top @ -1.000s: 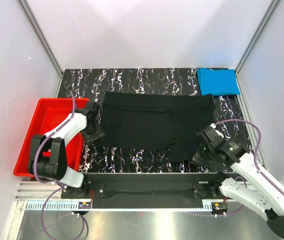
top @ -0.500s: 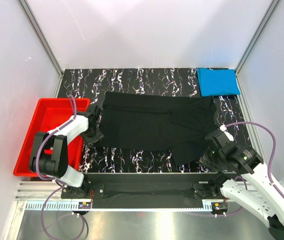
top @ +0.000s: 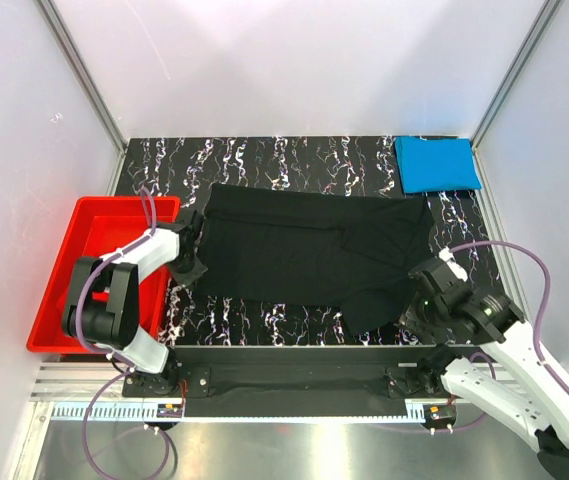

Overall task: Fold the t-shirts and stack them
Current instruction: Fold the tshirt

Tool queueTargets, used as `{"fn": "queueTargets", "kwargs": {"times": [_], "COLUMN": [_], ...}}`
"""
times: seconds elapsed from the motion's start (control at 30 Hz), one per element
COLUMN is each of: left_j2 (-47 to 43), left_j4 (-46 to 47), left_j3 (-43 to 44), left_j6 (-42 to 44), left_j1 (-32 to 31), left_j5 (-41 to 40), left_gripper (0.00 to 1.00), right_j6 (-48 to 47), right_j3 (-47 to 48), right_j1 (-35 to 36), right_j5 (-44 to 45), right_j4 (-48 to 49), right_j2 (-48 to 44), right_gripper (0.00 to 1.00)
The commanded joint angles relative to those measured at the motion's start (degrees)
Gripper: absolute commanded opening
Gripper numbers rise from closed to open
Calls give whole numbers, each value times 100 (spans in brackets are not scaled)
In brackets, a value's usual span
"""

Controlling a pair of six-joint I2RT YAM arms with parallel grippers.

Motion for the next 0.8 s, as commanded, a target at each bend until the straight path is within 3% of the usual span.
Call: {"fn": "queueTargets", "kwargs": {"times": [0.0, 0.2, 0.37, 0.77], "left_j2": [139, -63, 24, 1386], "left_j4": [14, -601, -945, -1314], "left_j3": [-94, 485, 1250, 3166], "left_j6": [144, 460, 750, 1638], "left_j1": [16, -292, -345, -591], "left_j5": [-401, -927, -1279, -1746], "left_gripper": [0, 0, 0, 0], "right_j6": [-118, -609, -1953, -3642], "right_j3": [315, 728, 1333, 3494], "right_j1": [52, -150, -1868, -3349], "right_j5": [247, 151, -822, -1272], "right_j4": [104, 148, 358, -10], "right_j2": [348, 1200, 2034, 4231], "right_gripper": [0, 0, 0, 0]}}
